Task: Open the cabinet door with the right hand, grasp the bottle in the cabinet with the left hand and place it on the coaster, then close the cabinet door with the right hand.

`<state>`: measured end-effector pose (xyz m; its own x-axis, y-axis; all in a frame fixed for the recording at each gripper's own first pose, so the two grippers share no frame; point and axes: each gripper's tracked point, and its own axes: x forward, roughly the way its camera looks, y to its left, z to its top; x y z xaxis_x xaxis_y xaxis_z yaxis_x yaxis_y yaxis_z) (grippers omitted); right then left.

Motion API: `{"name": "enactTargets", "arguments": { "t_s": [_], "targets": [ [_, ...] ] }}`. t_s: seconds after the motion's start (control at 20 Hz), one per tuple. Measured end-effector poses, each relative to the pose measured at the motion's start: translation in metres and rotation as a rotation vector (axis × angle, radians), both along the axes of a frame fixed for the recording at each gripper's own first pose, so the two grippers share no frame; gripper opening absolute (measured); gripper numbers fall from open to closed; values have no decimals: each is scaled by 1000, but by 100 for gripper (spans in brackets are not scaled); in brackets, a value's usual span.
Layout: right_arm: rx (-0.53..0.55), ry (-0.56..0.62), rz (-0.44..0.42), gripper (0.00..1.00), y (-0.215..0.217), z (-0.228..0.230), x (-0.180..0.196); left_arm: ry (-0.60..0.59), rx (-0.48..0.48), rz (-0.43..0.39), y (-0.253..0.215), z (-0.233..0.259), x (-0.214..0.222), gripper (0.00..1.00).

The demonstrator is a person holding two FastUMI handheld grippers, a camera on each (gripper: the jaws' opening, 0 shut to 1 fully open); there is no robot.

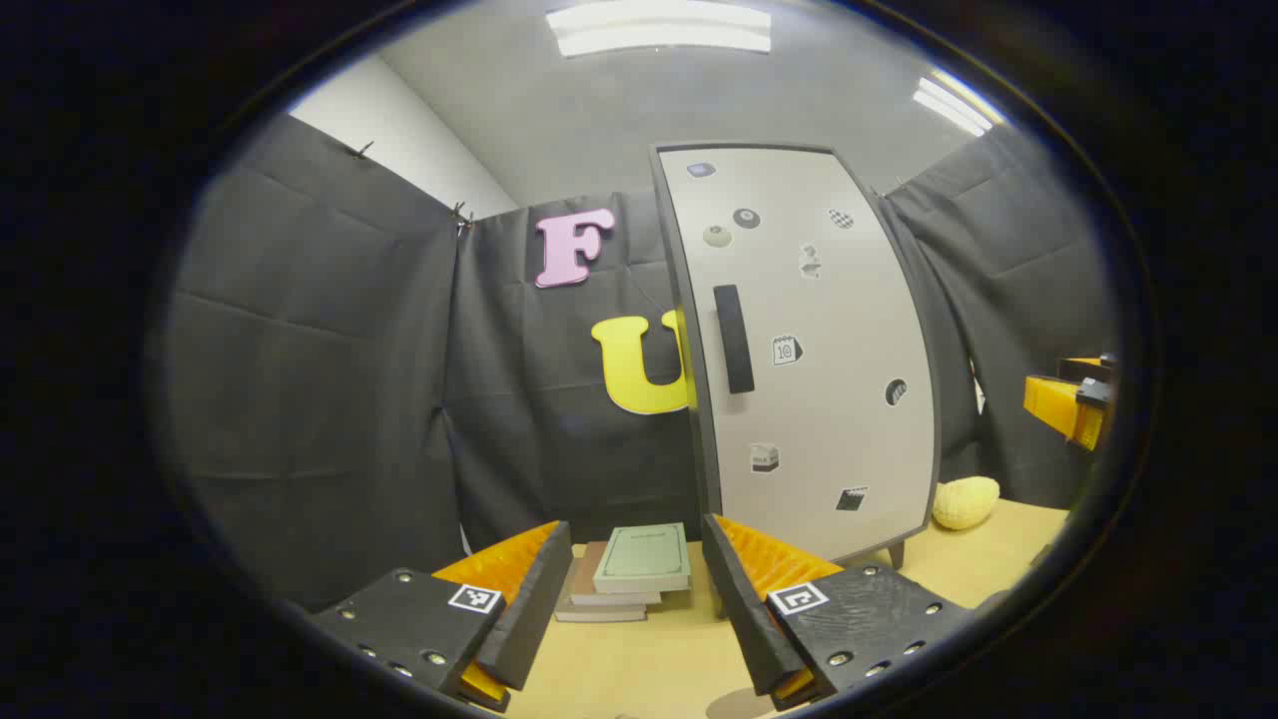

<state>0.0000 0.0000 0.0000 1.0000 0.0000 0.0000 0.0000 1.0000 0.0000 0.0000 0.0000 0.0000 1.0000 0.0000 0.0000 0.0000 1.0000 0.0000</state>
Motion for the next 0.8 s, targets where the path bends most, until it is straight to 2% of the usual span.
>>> {"name": "enactTargets", "arguments": {
  "t_s": [0.05,0.2,0.45,0.5,0.65,0.7,0.75,0.8],
  "targets": [
    [1,2,1,96,1,0,1,1,2,3,0,-1,-1,81],
    [15,1,13,96,2,2,0,-6,3,7,2,3,-3,79],
    [20,15,23,96,6,0,3,-5,14,22,4,3,-3,79],
    [17,17,23,96,6,0,4,-3,13,24,5,3,-3,81],
    [13,17,35,94,12,0,7,4,11,33,6,1,-3,79],
    [11,17,40,94,14,1,9,5,10,35,6,1,-3,81],
    [10,17,45,94,16,2,9,6,9,37,7,-1,-4,79],
    [10,15,50,96,19,3,11,7,10,41,9,0,-4,82]
  ]
}}
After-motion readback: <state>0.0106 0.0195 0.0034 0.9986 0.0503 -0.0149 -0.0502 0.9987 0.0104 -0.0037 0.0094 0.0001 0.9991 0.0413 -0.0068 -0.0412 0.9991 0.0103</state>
